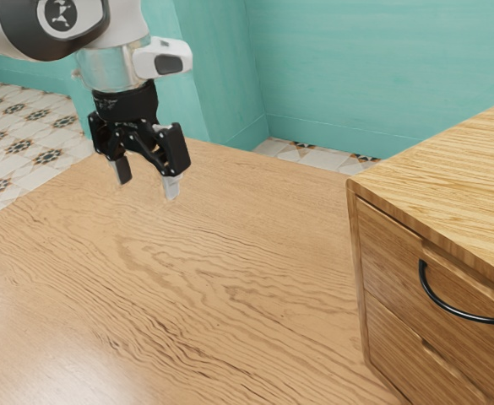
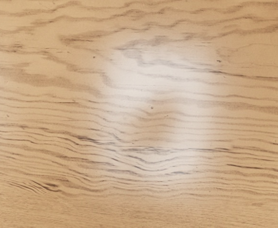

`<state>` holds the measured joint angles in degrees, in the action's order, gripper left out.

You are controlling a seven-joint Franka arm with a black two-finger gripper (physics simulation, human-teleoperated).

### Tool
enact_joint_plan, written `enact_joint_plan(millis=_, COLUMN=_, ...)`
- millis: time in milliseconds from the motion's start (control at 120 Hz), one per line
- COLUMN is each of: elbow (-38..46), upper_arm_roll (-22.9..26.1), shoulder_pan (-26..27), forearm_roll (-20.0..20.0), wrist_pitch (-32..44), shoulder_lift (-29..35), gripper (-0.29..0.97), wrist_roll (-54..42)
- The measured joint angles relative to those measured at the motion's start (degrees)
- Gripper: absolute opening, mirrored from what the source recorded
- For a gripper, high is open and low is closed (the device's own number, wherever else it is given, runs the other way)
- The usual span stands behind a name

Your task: Pull the drawer handle with one arm to open the drawer

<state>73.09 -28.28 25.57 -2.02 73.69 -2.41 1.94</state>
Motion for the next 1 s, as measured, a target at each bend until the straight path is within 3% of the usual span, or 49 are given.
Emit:
enact_joint_plan(millis=183, elbow=-0.1, upper_arm_roll=0.0, shoulder_pan=-0.8, forearm_roll=-0.2, wrist_pitch=10.6, shoulder_lift=0.5, gripper=0.68, wrist_roll=0.7)
enact_joint_plan(millis=350, elbow=-2.9, upper_arm_roll=3.2, shoulder_pan=-1.5, forearm_roll=-1.2, wrist_pitch=12.6, shoulder_lift=4.4, gripper=0.68, wrist_roll=0.1)
enact_joint_plan(millis=533, elbow=-3.0, upper_arm_roll=7.2, shoulder_pan=-2.4, forearm_roll=0.7, wrist_pitch=12.3, shoulder_lift=4.8, gripper=0.68, wrist_roll=-14.1)
enact_joint_plan(millis=667, elbow=-3.1, upper_arm_roll=8.8, shoulder_pan=1.0, forearm_roll=2.0, wrist_pitch=10.2, shoulder_lift=5.1, gripper=0.68, wrist_roll=-24.4)
enact_joint_plan(millis=792, elbow=0.5, upper_arm_roll=18.9, shoulder_pan=-4.9, forearm_roll=2.3, wrist_pitch=9.1, shoulder_lift=7.4, gripper=0.68, wrist_roll=-32.1)
enact_joint_plan(millis=1000, elbow=10.7, upper_arm_roll=24.8, shoulder_pan=-6.8, forearm_roll=1.9, wrist_pitch=10.1, shoulder_lift=14.2, gripper=0.68, wrist_roll=-41.3)
